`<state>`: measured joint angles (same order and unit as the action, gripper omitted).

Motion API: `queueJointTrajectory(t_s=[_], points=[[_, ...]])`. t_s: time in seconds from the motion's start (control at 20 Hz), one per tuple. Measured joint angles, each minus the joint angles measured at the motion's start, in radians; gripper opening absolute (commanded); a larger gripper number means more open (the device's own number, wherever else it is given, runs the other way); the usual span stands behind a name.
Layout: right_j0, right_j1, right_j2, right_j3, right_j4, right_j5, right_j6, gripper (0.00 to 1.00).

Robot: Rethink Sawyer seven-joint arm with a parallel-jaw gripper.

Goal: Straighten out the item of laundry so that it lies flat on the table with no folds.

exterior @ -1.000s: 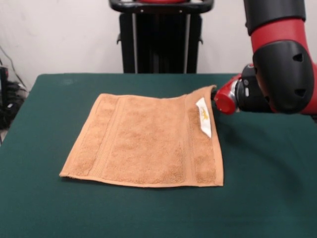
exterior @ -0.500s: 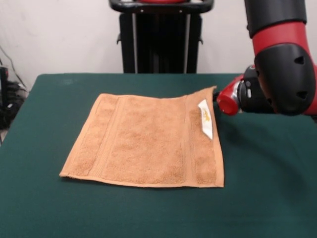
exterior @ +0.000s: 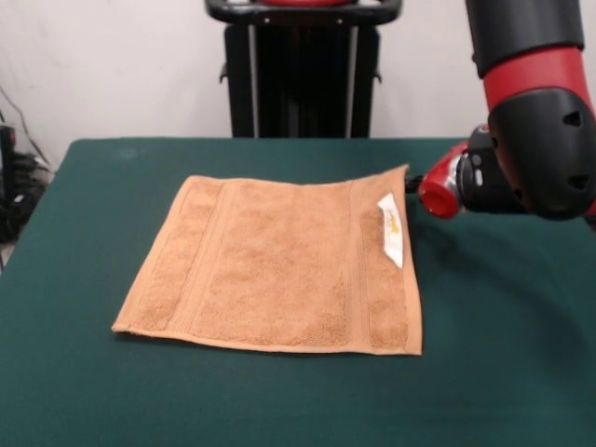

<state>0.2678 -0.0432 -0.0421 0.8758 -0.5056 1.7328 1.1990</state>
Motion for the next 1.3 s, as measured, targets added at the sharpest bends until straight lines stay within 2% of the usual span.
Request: queueJointTrajectory(t_s=[0.45, 1.3], points=[[0.001, -0.012, 0.006, 0.025, 0.002, 0.000, 0.000, 0.00], [0.017, -0.097, 0.012, 0.158, 0.011, 0.000, 0.000, 0.00]])
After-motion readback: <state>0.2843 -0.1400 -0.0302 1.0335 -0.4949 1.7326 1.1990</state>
